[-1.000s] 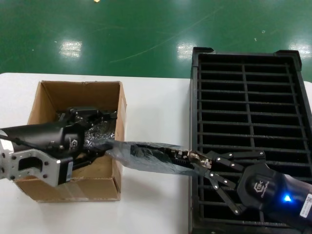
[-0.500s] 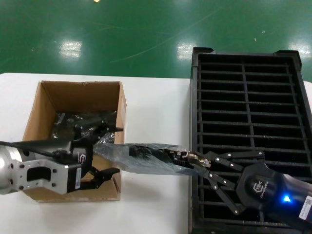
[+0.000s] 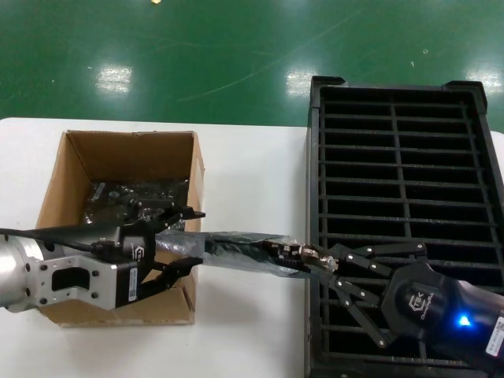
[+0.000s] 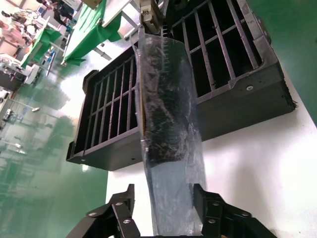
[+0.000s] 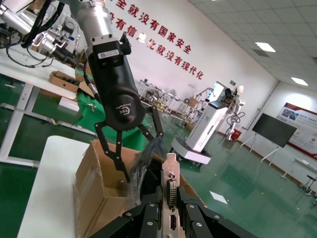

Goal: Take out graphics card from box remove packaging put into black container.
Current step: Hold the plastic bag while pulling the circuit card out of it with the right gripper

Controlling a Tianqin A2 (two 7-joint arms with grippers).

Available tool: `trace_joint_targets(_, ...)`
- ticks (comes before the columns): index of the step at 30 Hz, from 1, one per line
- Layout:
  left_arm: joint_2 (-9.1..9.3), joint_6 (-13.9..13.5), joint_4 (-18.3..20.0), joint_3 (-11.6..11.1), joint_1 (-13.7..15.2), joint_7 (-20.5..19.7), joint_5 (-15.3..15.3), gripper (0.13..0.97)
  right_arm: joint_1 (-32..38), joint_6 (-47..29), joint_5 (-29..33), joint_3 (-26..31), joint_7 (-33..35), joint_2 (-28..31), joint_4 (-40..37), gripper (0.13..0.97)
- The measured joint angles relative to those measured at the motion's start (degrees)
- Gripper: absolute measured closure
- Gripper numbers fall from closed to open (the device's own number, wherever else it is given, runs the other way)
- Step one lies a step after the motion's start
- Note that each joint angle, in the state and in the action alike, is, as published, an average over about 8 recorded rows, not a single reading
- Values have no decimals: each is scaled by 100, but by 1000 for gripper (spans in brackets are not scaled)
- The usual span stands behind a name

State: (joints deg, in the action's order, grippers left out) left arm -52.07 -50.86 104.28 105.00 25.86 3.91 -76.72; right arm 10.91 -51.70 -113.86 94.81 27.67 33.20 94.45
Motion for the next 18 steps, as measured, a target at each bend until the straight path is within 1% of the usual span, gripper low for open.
trace_joint_targets(8, 38, 94, -62, -10, -28, 140, 9, 721, -1, -9, 7, 14, -21, 20, 51, 908)
trace_joint_targets(9, 36, 107, -65, -17, -37, 156, 7, 721, -3, -12, 6, 16, -24, 23, 59, 908)
trace_joint_targets(17, 11, 197, -85, -78, -108, 242, -13, 865, -37, -12, -15, -28, -24, 53, 120, 908)
trace_joint_targets(18, 8, 209, -85, -86, -119, 247, -14, 865, -45, -7, -20, -46, -23, 60, 129, 908)
